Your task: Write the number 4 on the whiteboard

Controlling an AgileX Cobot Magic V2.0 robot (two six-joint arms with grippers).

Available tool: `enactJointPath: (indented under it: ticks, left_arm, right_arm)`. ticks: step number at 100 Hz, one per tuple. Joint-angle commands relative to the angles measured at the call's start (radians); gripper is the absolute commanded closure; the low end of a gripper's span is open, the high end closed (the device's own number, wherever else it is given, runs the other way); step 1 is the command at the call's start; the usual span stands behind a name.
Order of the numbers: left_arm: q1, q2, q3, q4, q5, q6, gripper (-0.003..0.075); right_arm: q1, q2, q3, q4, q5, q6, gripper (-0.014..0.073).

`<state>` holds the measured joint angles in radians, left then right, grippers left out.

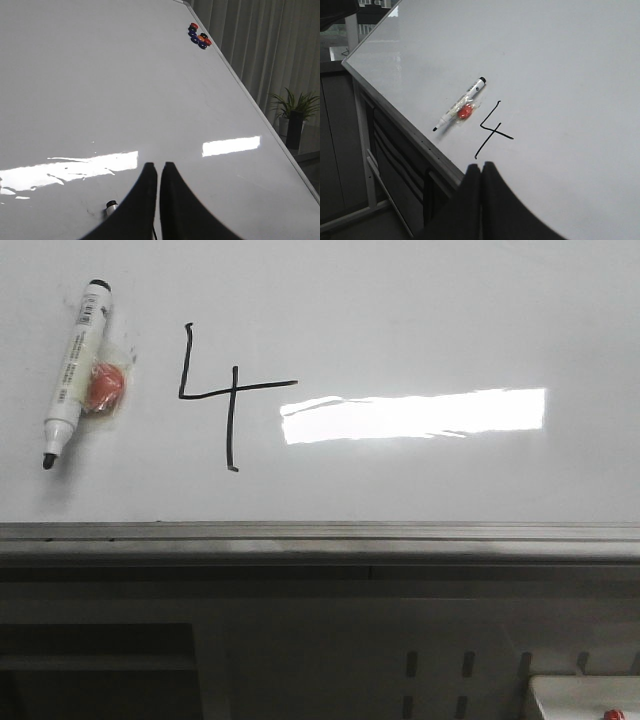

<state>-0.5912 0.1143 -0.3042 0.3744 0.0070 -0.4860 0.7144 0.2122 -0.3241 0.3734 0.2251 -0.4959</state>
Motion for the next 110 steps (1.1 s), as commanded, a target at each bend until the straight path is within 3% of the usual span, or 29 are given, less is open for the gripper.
enactJointPath:
  ticks: [1,42,56,67,97,110]
  left_arm:
    - [-0.006,0.01,-0.025,-0.022,-0.066,0.003,0.0741]
    - [-0.006,0.004,-0.003,-0.047,-0.025,0.009,0.0741]
    - [0.03,-0.016,0.022,-0.148,0.104,0.262,0.0741]
    - [0.121,-0.042,0.063,-0.221,0.139,0.391,0.0741]
    - [0.431,-0.138,0.246,-0.274,0.144,0.391,0.0741]
    - [0.505,-0.146,0.279,-0.311,0.146,0.391,0.0741]
  right_arm:
    - [-0.007,0.009,-0.026,-0.005,-0.073,-0.002,0.0658]
    - [-0.007,0.009,-0.026,-0.005,-0.073,-0.002,0.0658]
    - [-0.007,0.009,-0.026,-0.005,-0.073,-0.002,0.0658]
    - [-0.007,0.009,-0.026,-0.005,-0.073,-0.002,0.0658]
    - [-0.007,0.009,-0.026,-0.005,-0.075,-0.002,0.0658]
    - [-0.007,0.009,-0.026,-0.005,-0.075,-0.002,0.0658]
